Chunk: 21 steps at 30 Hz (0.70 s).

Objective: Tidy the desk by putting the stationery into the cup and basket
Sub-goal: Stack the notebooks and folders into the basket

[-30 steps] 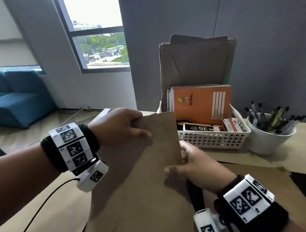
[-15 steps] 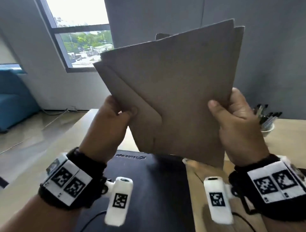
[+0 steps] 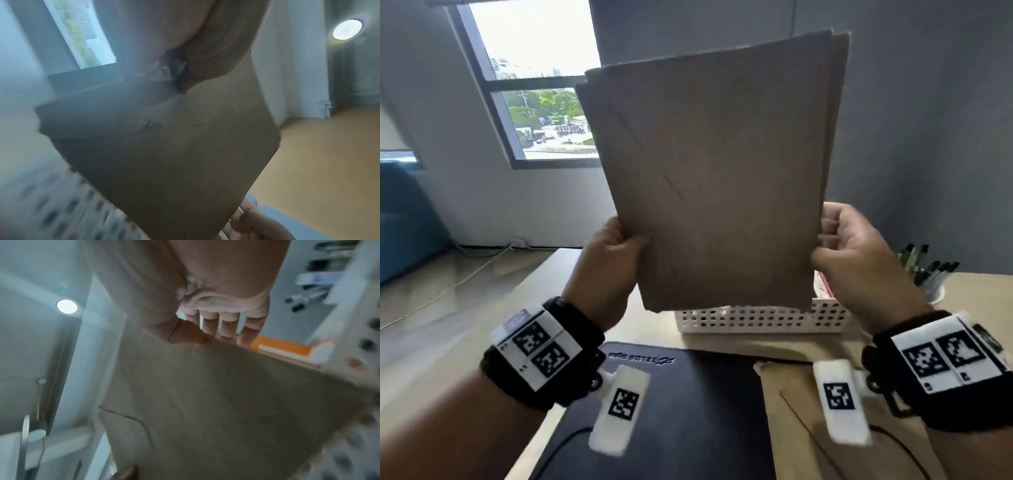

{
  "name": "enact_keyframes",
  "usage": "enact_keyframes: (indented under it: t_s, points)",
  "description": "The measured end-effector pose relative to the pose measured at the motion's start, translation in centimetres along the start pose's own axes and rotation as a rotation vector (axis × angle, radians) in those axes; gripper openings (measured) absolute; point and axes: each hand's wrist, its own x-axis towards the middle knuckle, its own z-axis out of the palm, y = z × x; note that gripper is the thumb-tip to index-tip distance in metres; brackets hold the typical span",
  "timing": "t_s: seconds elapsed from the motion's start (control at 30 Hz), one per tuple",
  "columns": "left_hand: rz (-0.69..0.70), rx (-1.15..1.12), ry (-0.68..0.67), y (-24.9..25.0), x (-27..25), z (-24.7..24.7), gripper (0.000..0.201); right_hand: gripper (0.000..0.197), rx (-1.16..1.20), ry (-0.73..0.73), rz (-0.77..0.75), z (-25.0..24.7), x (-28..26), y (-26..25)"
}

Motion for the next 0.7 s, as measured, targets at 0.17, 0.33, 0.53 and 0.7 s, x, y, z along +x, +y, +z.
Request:
enact_keyframes:
  t_s: [0.17, 0.33, 0.53, 0.7]
  points:
    - [0.274, -0.022, 0.059, 5.2, 7.1, 0.2, 0.030, 0.048, -0.745, -0.193, 0.037, 0.7, 7.7, -0.5]
    - [0.285, -0.076, -0.031, 6.8, 13.8, 2.9, 0.023, 0.067, -1.098, -0.361, 0.045, 3.7, 13.1, -0.3]
    - [0.423, 0.509, 0.178, 4.5, 18.6, 5.1, 0.006, 0.089, -1.402, -0.315, 0.047, 4.5, 18.6, 6.0]
    - [0.273, 0.492, 0.298, 2.7, 20.8, 5.1, 0.036, 0.063, -1.299, -0.298, 0.082, 5.0, 14.2, 1.2]
